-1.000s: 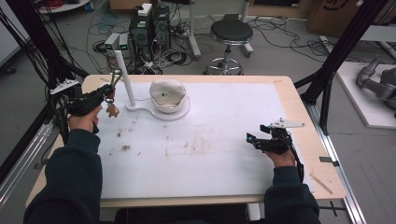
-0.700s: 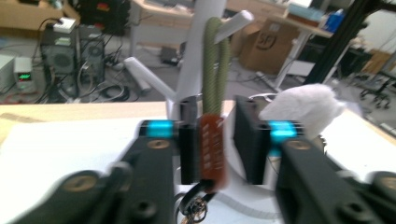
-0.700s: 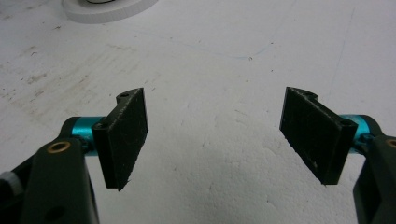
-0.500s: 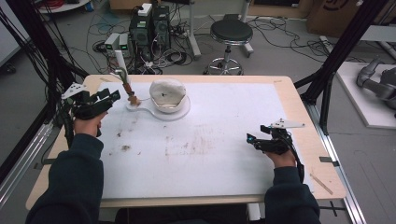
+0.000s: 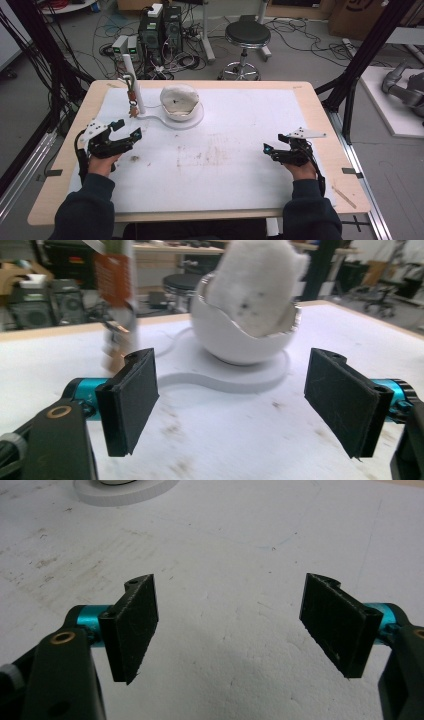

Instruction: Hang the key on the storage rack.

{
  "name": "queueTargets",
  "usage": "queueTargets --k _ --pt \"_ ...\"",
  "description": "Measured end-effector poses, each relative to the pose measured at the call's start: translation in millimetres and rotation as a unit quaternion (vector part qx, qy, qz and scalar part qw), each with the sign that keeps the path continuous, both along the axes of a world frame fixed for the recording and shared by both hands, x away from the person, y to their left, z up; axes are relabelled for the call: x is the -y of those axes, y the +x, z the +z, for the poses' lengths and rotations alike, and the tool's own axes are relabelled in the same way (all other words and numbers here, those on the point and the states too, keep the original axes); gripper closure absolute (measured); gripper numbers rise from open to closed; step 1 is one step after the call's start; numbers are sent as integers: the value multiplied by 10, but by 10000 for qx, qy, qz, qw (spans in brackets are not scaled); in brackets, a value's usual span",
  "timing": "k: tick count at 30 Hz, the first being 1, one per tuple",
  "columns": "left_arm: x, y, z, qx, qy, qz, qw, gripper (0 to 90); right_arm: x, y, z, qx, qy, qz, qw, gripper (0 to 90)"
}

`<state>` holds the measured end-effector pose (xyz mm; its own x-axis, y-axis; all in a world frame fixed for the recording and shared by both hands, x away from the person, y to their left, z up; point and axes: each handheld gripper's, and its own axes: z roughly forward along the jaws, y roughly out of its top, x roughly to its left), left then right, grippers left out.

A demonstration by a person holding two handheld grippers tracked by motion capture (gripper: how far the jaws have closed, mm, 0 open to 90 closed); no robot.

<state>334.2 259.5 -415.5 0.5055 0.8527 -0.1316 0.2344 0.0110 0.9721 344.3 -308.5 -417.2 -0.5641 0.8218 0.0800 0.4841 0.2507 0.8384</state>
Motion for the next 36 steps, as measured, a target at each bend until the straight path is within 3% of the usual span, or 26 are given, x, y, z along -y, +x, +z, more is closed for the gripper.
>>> queueTargets --k 4,7,10,16,24,29,36 --pt "57 -84 -6 -20 -70 -196 9998 194 -21 -23 33 203 -91 36 9997 234" --pt "119 -141 -8 -53 -107 -276 9995 168 -34 -19 31 219 -143 102 9996 220" --pt "202 -196 11 -45 108 -318 9994 168 -51 -6 22 219 -180 183 9994 219" --pt "341 -179 20 -40 240 -335 9991 168 -29 25 -5 177 -162 94 9997 214" --pt "302 -132 -26 -119 191 -297 9993 169 42 52 -20 144 -77 28 9999 215" --pt "267 -133 -44 -156 163 -271 9994 170 -6 24 -9 173 -215 97 9996 215" --pt "251 -153 -56 -176 197 -251 9993 170 -20 -10 21 229 -208 71 9995 215"
